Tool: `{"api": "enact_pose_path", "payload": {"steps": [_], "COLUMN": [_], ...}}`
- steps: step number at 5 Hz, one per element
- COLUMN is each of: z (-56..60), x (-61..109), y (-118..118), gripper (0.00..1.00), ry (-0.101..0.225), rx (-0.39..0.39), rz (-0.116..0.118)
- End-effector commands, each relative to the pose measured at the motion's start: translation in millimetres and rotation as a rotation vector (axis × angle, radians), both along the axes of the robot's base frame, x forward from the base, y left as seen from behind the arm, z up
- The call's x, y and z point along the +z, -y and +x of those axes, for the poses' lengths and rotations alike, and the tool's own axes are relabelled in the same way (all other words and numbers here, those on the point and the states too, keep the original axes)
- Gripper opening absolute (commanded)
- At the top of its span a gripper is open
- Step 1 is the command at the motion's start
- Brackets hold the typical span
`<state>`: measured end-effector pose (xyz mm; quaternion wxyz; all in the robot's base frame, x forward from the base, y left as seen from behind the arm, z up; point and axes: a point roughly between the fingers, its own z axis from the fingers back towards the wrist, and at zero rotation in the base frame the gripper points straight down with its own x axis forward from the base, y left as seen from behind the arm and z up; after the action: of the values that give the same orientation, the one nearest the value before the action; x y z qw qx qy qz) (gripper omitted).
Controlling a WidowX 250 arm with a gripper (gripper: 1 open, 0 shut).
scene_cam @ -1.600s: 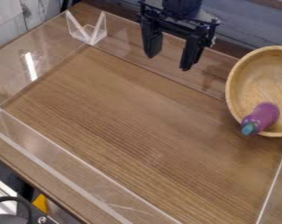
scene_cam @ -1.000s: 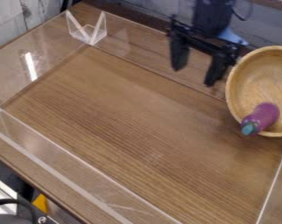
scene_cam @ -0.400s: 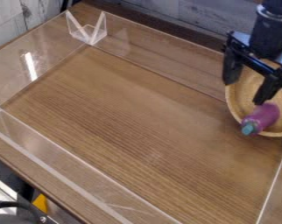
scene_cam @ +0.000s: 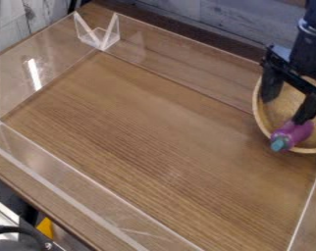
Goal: Remove the purple eggplant from inside the brown bowl and put it on the table
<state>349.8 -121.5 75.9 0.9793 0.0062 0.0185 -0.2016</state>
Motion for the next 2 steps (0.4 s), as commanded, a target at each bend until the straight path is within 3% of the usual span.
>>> {"api": "enact_pose_path", "payload": {"steps": [1,2], "z": [11.5,15.1], "x": [13.9,6.0], "y": [8.1,9.8], "gripper": [1.00,1.00], "ry": [0.071,0.072], "rx": [-0.039,-0.047], "rz": [-0.020,-0.021]}}
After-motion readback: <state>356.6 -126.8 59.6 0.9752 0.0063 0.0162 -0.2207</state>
